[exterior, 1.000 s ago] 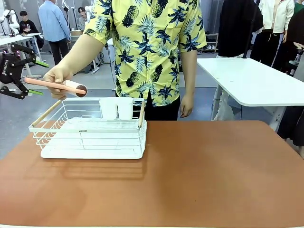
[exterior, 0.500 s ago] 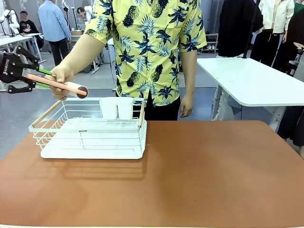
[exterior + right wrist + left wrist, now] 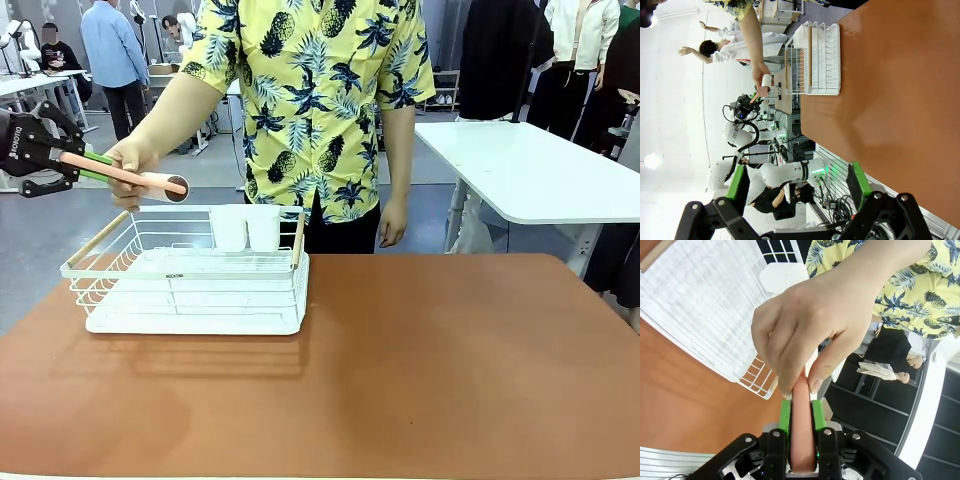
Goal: Clean the table.
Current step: Pick up the Lint Roller when the human hands it over.
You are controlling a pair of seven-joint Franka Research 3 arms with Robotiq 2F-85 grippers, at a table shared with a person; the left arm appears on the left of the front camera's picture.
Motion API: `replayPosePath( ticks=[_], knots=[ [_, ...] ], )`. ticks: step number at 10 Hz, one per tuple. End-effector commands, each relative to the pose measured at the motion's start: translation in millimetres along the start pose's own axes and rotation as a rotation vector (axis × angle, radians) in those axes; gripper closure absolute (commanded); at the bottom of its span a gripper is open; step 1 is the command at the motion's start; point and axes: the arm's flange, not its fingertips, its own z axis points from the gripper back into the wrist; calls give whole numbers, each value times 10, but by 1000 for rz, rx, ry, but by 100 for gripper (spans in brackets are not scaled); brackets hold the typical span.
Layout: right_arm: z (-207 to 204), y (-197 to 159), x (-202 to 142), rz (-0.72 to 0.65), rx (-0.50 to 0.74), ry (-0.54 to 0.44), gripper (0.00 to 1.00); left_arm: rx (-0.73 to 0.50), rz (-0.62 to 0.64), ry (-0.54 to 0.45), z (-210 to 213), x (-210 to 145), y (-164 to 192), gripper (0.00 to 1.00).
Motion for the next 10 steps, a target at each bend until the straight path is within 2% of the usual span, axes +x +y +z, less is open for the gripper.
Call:
replayPosePath(
  ticks=[1,2,3,10],
  knots=[
    [11,24,-10,9,10,-1,0,-21,-24,-5,7,-145,175,99],
    [11,24,-10,9,10,-1,0,-26,-50,37,38,-171,165,100],
    [11,24,-10,9,10,-1,0,0,0,0,0,-1,0,100],
    [11,24,-10,9,10,-1,0,0,0,0,0,-1,0,100]
  ],
)
